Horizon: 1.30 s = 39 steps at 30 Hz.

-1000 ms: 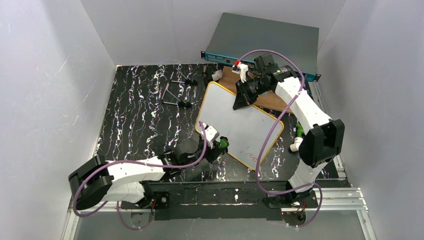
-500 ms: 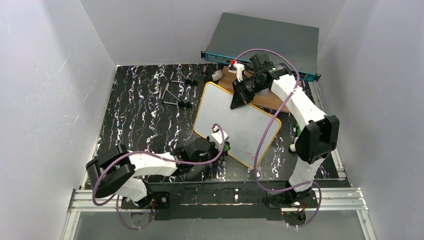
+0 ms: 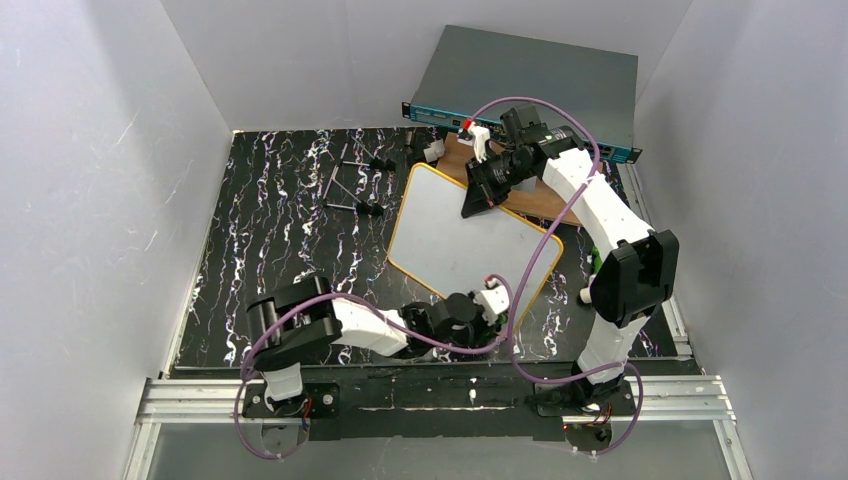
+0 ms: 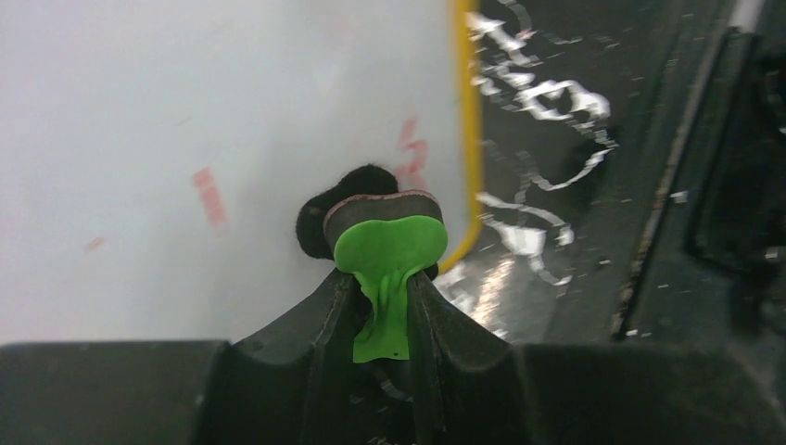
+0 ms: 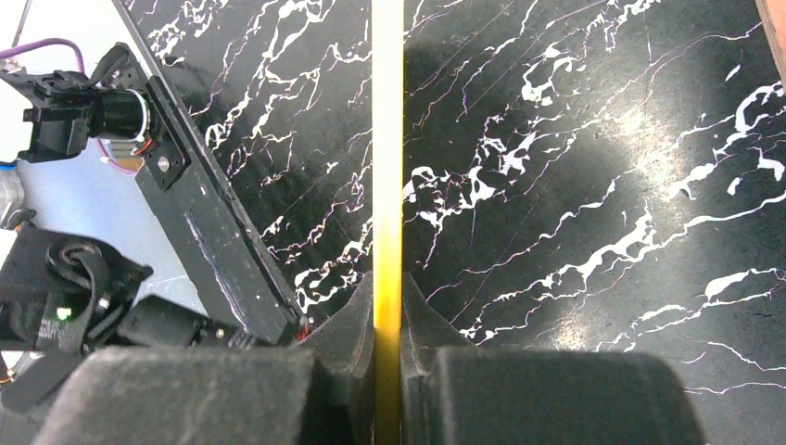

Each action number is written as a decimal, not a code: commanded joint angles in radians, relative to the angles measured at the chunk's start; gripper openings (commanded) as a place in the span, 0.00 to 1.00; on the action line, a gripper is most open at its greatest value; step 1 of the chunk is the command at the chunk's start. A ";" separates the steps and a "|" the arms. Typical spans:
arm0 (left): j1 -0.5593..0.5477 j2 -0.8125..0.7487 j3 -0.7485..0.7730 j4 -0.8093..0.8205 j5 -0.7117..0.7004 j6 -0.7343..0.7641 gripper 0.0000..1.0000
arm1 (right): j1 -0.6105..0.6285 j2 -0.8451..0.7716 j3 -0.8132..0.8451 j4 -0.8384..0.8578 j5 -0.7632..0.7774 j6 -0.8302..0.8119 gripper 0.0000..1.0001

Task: Erase the whiteboard
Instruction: Erase the whiteboard at the center of the board.

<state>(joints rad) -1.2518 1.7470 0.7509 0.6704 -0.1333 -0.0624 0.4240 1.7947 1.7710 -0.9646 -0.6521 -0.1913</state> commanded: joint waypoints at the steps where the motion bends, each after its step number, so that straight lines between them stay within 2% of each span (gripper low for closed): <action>1: -0.042 0.040 0.098 0.020 0.030 0.029 0.00 | 0.016 -0.028 0.021 0.070 -0.070 0.032 0.01; 4: -0.043 0.045 0.115 -0.005 -0.030 0.027 0.00 | 0.016 -0.039 0.010 0.074 -0.068 0.033 0.01; 10: 0.014 -0.023 0.029 -0.039 -0.361 -0.051 0.00 | 0.016 -0.065 -0.021 0.090 -0.063 0.039 0.01; 17: 0.116 -0.110 -0.050 -0.115 -0.450 -0.130 0.00 | 0.023 -0.067 -0.029 0.093 -0.061 0.042 0.01; 22: 0.143 -0.112 -0.054 -0.125 -0.427 -0.138 0.00 | 0.027 -0.075 -0.044 0.101 -0.054 0.045 0.01; 26: 0.139 -0.107 -0.061 -0.042 -0.262 -0.127 0.00 | 0.027 -0.070 -0.052 0.111 -0.058 0.062 0.01; 32: 0.044 -0.077 -0.023 0.070 -0.152 -0.066 0.00 | 0.028 -0.064 -0.080 0.139 -0.070 0.097 0.01; 39: -0.008 -0.039 0.151 -0.053 -0.061 0.004 0.00 | 0.032 -0.065 -0.094 0.147 -0.076 0.103 0.01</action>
<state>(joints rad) -1.2327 1.6844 0.7609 0.5896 -0.3149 -0.1059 0.4160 1.7462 1.7073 -0.8799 -0.6067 -0.1081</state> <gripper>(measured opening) 0.214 0.111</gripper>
